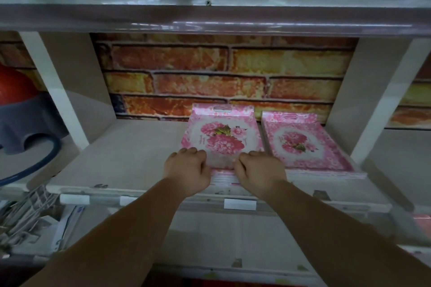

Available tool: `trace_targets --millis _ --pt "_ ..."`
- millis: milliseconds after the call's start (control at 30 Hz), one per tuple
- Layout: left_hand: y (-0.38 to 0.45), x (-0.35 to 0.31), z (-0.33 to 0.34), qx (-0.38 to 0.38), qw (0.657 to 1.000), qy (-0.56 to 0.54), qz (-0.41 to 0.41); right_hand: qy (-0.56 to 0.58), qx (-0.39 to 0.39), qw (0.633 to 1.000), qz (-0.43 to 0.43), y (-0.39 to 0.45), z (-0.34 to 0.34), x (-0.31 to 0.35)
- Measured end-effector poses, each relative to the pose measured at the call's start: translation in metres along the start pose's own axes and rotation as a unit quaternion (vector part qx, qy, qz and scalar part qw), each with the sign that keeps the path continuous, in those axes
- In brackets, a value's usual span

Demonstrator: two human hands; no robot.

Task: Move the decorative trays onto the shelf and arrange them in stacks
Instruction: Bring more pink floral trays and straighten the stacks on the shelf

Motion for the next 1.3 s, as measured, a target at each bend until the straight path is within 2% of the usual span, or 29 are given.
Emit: trace_targets --millis 100,233,333,433,600,800,1067,1167,1300 --pt "0.010 -0.005 0.018 -0.037 0.999 0.019 0.001 -0.027 -0.036 0.999 -0.007 0.004 0.014 0.001" --pt "0.009 0.001 0.032 -0.186 0.982 -0.006 0.029 -0.048 -0.132 0.990 -0.013 0.003 0.026 0.004" --pt "0.007 0.003 0.032 -0.233 0.971 -0.012 0.046 -0.048 -0.155 0.987 -0.009 0.004 0.027 0.003" --pt "0.004 0.002 0.029 -0.217 0.976 -0.022 0.022 -0.039 -0.162 0.986 0.015 0.000 0.024 0.005" --pt "0.002 0.001 0.031 -0.207 0.978 -0.031 -0.004 -0.046 -0.220 0.974 0.032 -0.012 0.027 0.008" --pt "0.003 0.003 0.037 -0.273 0.961 -0.035 0.012 -0.051 -0.308 0.950 -0.023 -0.016 0.035 0.003" --pt "0.002 0.001 0.026 -0.157 0.985 -0.056 -0.037 -0.030 -0.263 0.964 0.000 -0.013 0.030 0.002" --pt "-0.003 0.001 0.027 -0.159 0.985 -0.041 -0.044 -0.033 -0.268 0.963 0.008 -0.015 0.030 0.002" --pt "-0.002 -0.001 0.033 -0.207 0.975 -0.038 -0.073 -0.027 -0.295 0.955 0.010 -0.019 0.033 0.000"
Point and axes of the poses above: each hand's wrist, its own y-axis towards the middle knuckle, its own z-axis out of the palm, x = y × z, the point moved 5 cm from there along y, towards the middle knuckle, and after that the axes turned 5 degrees about -z, right-handed, at the moved point
